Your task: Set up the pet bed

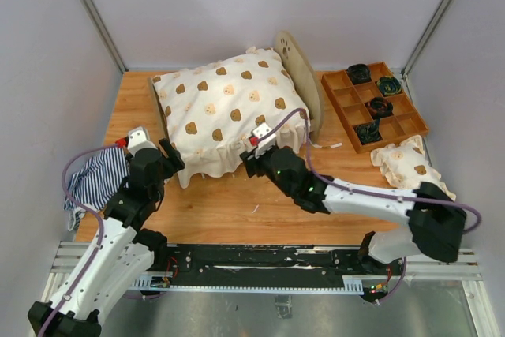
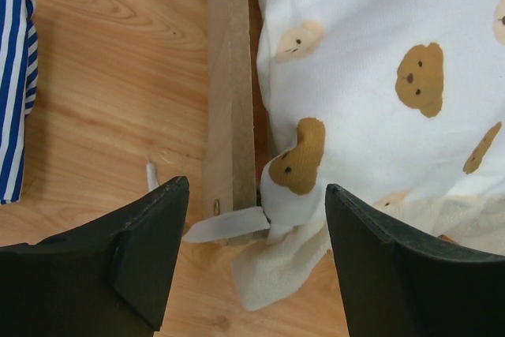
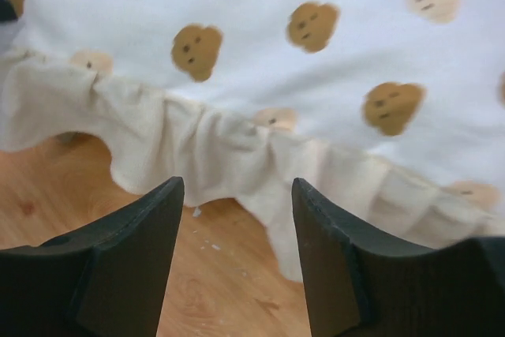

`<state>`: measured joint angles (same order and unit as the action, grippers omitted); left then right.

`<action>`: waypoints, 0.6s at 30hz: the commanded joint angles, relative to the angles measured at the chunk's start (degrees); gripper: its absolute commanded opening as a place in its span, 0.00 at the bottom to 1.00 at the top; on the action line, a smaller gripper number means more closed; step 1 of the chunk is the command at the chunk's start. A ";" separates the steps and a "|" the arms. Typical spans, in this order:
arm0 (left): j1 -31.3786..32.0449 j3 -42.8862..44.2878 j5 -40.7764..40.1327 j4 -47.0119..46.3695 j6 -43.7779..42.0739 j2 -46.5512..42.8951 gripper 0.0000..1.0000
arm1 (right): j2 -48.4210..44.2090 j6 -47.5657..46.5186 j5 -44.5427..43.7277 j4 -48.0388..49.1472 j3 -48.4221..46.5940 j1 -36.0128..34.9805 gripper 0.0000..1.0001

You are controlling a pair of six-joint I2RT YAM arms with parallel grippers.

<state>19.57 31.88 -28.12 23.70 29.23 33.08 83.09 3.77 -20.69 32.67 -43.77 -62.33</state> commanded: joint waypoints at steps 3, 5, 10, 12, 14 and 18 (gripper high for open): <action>-0.28 0.56 -1.53 -2.96 2.62 0.79 0.68 | -13.66 -1.88 -3.33 -29.81 -6.85 11.27 0.61; -0.28 0.45 -1.81 -3.08 2.92 1.16 0.65 | -16.16 -3.02 -4.31 -32.88 -8.88 15.63 0.62; -0.30 1.03 -2.18 -2.71 3.00 1.44 0.65 | -16.88 -5.19 -6.22 -37.31 -15.26 25.78 0.66; -0.25 2.23 -2.44 -2.46 2.38 1.14 0.68 | -15.00 -5.69 -3.35 -38.29 -17.82 29.57 0.67; -0.29 3.52 -2.33 -2.26 1.56 0.94 0.72 | -12.58 -5.59 0.17 -39.29 -20.19 32.79 0.68; -0.29 4.96 -0.94 -1.89 1.52 0.46 0.73 | -7.05 -4.23 9.13 -40.13 -23.25 37.21 0.68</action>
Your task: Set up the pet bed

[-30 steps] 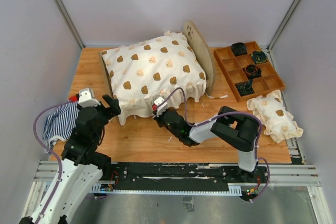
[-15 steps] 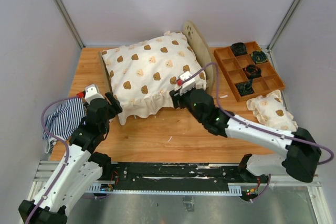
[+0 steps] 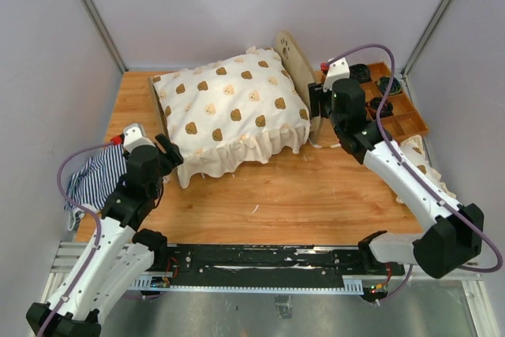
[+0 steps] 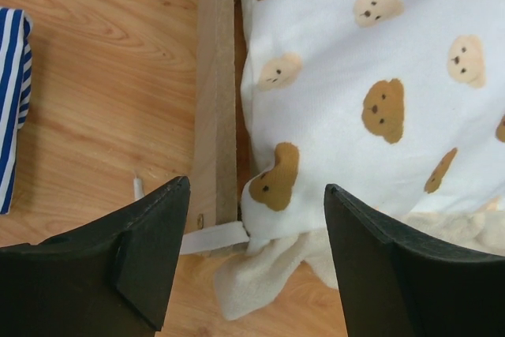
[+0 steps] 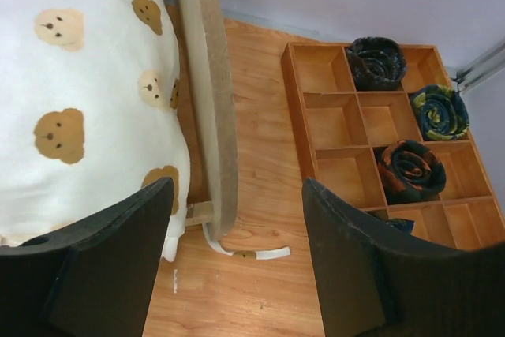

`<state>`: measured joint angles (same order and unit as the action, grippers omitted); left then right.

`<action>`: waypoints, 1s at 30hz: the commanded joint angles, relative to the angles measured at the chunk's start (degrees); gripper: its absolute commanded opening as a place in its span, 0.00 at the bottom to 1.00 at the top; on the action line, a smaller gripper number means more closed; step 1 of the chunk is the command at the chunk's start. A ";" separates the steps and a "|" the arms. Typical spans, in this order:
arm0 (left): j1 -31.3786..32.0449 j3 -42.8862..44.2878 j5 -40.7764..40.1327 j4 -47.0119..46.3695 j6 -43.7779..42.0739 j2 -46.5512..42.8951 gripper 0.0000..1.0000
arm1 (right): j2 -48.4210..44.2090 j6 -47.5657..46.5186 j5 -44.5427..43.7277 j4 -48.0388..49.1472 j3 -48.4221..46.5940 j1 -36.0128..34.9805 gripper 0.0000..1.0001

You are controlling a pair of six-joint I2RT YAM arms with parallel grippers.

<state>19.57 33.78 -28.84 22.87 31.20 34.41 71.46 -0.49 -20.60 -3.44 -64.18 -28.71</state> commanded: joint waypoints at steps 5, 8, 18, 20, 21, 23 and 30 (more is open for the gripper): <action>-0.30 3.15 3.21 -2.60 -2.95 -2.33 0.74 | 12.80 -0.50 10.46 -3.93 -7.64 5.54 0.65; -0.30 4.13 7.03 -3.45 -6.61 -2.32 0.75 | 16.01 -0.69 9.97 -5.72 -9.73 5.90 0.49; -0.26 9.74 10.69 -7.23 -8.01 9.03 0.74 | -0.74 10.93 4.01 -5.75 7.39 5.24 0.00; -0.27 13.05 12.00 -8.31 -8.09 12.65 0.73 | -5.13 16.76 2.23 -7.88 10.43 4.09 0.00; -0.24 14.56 13.80 -9.15 -8.97 14.50 0.72 | -7.18 20.35 2.15 -8.69 12.86 3.52 0.00; -0.32 17.82 17.67 -10.26 -11.11 18.52 0.71 | -10.82 27.53 3.85 -7.65 16.71 1.88 0.02; 2.33 19.33 24.88 -16.66 -14.90 24.71 0.67 | -11.54 47.44 -8.02 -4.87 18.95 -10.44 0.02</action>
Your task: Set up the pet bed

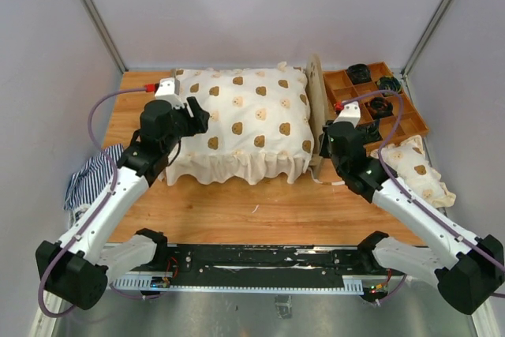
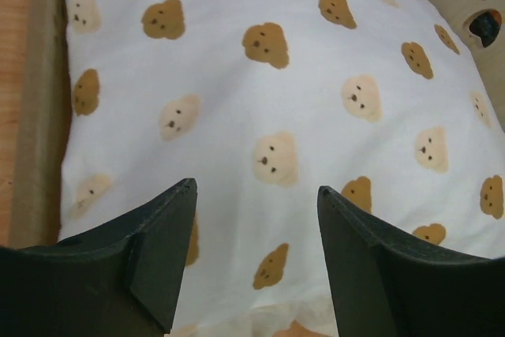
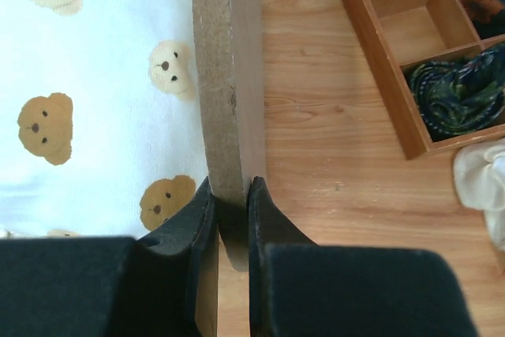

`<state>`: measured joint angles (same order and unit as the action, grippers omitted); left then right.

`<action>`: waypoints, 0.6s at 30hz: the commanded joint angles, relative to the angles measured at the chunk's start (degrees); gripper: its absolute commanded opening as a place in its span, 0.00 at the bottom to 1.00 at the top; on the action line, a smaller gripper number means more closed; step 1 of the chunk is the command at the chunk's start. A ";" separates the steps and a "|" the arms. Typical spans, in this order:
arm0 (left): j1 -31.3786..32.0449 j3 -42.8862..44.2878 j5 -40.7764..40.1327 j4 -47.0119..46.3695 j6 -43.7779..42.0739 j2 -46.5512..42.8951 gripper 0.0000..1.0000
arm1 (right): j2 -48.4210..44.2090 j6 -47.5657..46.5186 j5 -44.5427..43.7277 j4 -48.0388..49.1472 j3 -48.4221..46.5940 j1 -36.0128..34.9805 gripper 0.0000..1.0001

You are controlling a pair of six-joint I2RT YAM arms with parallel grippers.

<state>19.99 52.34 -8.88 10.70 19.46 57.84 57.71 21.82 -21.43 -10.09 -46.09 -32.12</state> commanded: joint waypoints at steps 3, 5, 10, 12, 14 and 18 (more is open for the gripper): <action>5.77 -0.15 4.49 -4.99 -4.74 0.99 0.65 | 4.72 31.04 -8.59 3.46 -0.31 -9.54 0.05; 8.70 -1.33 4.22 -5.57 -5.07 0.28 0.65 | 6.58 32.59 -7.43 6.17 -0.87 -9.71 0.07; 16.84 -6.41 4.27 -8.72 -2.31 -2.88 0.61 | 7.27 19.70 0.49 5.96 -3.63 -9.70 0.28; 20.35 -8.41 3.96 -9.91 -1.51 -3.73 0.60 | 5.24 12.92 1.97 3.48 -2.31 -9.62 0.39; 23.50 -10.69 4.34 -12.09 -0.42 -4.00 0.60 | 1.65 6.24 2.29 1.06 0.86 -9.61 0.46; 29.48 -14.52 2.82 -18.32 1.84 -1.90 0.60 | -8.23 0.43 2.49 -1.19 8.69 -9.62 0.52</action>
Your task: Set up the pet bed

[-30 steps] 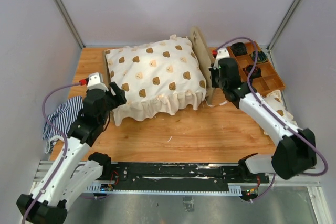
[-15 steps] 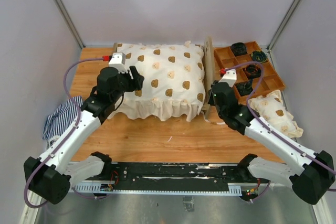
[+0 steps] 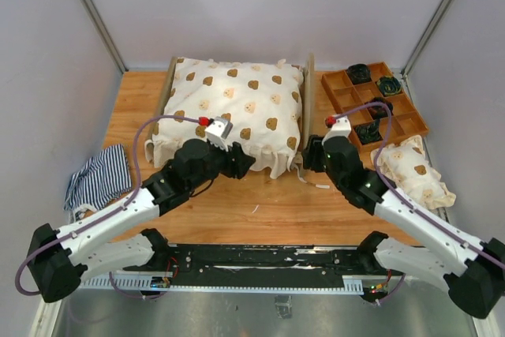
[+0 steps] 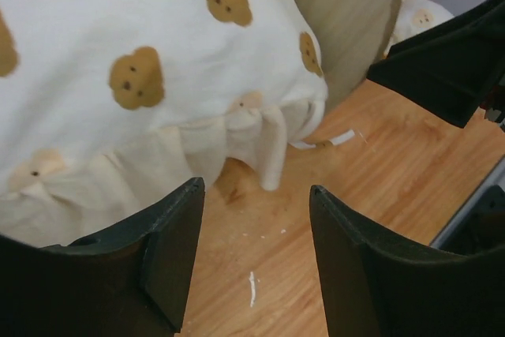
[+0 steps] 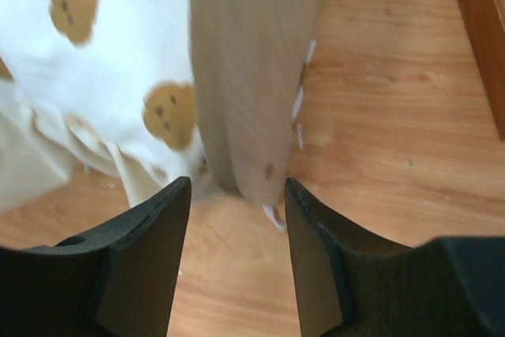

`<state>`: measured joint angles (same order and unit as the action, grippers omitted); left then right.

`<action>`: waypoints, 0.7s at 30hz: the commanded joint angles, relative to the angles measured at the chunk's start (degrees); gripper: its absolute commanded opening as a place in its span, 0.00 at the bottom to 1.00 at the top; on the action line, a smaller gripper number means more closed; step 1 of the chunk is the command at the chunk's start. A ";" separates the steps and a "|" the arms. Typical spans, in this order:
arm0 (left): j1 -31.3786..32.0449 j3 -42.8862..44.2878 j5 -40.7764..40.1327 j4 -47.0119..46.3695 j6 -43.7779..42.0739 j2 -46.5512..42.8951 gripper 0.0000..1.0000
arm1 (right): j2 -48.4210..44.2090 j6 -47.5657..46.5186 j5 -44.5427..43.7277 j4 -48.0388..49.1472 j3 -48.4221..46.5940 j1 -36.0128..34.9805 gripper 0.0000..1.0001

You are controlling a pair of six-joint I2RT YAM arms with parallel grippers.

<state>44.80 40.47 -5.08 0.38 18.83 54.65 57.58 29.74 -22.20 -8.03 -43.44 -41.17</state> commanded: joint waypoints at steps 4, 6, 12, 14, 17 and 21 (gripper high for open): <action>10.45 -3.61 -4.47 -13.01 3.24 6.35 0.60 | -17.65 -8.08 6.04 -5.55 11.45 -0.57 0.54; 11.64 -3.36 -6.18 -14.43 3.80 9.41 0.60 | -20.57 -8.04 6.75 -5.94 13.38 -0.58 0.54; 13.01 -2.34 -9.43 -18.63 4.80 17.53 0.61 | -22.18 -8.54 8.68 -2.01 17.38 -0.57 0.53; 13.26 -2.11 -11.40 -19.50 4.98 20.14 0.61 | -21.20 -8.35 9.50 -0.69 18.13 -0.54 0.52; 13.37 -1.62 -13.28 -21.10 4.87 24.07 0.61 | -19.91 -8.34 10.66 0.24 18.52 -0.57 0.52; 13.51 -0.25 -14.64 -23.28 4.81 28.17 0.60 | -19.11 -8.45 12.22 1.66 19.53 -0.54 0.52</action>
<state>57.58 37.71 -16.03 -17.52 23.44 80.07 38.59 22.15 -12.25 -9.78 -25.04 -41.23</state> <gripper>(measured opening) 0.607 0.522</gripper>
